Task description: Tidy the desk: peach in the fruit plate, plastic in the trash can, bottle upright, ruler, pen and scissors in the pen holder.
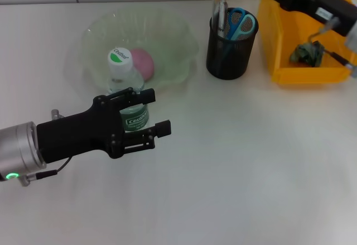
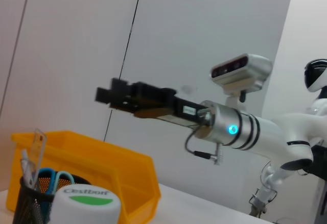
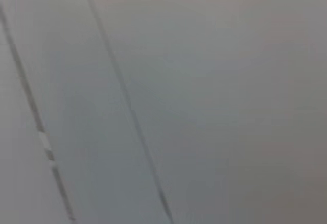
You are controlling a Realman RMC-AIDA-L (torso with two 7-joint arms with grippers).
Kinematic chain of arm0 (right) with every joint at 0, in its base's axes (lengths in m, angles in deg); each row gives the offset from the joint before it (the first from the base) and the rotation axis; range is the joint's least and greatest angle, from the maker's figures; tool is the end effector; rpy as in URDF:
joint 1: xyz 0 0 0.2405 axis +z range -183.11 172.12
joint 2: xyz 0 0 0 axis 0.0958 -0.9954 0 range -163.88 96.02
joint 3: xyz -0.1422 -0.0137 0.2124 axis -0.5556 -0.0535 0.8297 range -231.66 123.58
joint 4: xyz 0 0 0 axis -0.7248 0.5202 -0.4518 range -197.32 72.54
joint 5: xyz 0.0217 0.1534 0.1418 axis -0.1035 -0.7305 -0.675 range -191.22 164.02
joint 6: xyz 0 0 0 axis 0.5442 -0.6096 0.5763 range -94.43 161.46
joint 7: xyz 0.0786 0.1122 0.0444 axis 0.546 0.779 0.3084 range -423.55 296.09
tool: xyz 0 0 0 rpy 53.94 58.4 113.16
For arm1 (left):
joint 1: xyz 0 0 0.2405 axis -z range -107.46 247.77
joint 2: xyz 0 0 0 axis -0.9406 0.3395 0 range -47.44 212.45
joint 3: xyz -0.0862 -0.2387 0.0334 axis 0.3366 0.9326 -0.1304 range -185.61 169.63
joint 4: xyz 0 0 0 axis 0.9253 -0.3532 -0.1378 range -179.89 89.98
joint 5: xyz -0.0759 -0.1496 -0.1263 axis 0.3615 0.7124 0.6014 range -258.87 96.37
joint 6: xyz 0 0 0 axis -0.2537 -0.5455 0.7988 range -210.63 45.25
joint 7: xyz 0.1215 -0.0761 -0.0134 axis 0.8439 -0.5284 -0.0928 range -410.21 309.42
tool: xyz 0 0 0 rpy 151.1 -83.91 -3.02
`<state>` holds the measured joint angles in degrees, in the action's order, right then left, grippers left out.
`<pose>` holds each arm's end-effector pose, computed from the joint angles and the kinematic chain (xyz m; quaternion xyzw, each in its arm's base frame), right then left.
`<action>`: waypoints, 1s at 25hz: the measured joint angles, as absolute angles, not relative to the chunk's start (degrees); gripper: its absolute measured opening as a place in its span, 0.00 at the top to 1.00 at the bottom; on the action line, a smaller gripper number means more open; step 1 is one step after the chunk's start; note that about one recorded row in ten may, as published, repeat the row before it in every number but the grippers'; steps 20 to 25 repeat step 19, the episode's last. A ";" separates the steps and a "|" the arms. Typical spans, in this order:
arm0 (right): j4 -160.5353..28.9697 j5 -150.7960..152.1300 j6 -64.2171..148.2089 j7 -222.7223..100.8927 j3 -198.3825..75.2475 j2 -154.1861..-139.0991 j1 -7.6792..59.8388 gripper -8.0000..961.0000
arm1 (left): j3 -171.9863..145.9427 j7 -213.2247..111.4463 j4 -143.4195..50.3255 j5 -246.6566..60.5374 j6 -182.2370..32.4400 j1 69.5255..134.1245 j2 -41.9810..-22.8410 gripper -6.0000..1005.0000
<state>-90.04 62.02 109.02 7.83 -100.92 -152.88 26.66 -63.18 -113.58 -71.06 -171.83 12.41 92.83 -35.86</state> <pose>0.2339 0.3810 0.0192 -0.8164 0.2475 0.4384 0.2829 -0.2633 0.2748 -0.0262 -0.9080 -0.1720 -0.3689 0.0995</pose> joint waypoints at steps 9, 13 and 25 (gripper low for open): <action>-99.09 75.88 129.52 5.45 -100.41 -152.29 17.14 0.26 | -62.91 -113.58 -71.56 -171.76 15.60 90.27 -35.02 0.20; -98.79 85.27 135.24 -0.28 -100.29 -152.45 14.25 0.16 | -62.29 -113.59 -71.49 -171.78 16.60 88.78 -34.11 0.20; -96.20 90.39 138.15 -4.89 -100.29 -153.00 12.18 0.16 | -62.28 -113.59 -71.19 -172.52 17.51 87.23 -33.00 0.20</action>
